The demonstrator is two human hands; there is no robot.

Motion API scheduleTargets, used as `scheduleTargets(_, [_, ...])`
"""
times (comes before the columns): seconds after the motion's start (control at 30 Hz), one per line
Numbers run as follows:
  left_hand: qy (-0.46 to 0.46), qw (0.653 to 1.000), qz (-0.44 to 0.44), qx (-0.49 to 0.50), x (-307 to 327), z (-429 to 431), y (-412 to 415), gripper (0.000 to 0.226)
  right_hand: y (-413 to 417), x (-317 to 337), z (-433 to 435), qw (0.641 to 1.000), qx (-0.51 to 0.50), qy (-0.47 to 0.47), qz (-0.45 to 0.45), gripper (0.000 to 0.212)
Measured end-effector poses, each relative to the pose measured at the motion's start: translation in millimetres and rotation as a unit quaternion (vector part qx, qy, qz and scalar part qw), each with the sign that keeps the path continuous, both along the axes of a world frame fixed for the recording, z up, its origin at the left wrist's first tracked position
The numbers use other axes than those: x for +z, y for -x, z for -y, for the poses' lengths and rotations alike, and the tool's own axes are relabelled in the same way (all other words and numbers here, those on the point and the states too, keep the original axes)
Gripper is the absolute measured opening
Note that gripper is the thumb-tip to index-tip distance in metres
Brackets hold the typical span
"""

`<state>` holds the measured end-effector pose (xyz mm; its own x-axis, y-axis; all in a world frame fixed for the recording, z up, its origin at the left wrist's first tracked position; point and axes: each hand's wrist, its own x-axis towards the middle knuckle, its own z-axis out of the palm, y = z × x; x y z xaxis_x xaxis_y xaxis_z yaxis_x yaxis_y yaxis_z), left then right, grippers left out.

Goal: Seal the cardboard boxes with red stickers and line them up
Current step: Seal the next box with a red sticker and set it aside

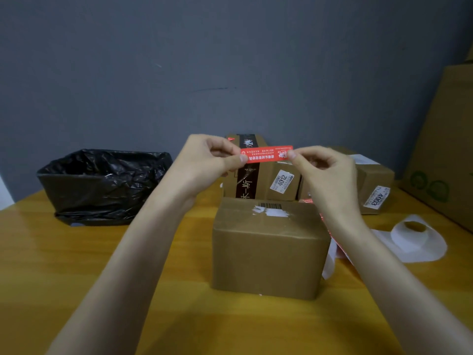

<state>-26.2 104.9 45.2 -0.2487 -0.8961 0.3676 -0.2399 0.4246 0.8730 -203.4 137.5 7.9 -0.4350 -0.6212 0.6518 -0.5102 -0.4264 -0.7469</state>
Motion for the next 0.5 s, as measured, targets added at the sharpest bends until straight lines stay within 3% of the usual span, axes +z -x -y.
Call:
scheduleTargets(0.2, [-0.010,1.000,0.015,-0.009,-0.3,-1.3,3.9,0.008,3.5,-3.6,5.4,0.986,-0.089,-0.002,-0.138,0.015])
scheduleTargets(0.5, [-0.022,0.999,0.035,-0.007,-2.5,0.7,5.4,0.013,4.6,5.2,0.7,0.961,-0.144,-0.075,-0.224,0.036])
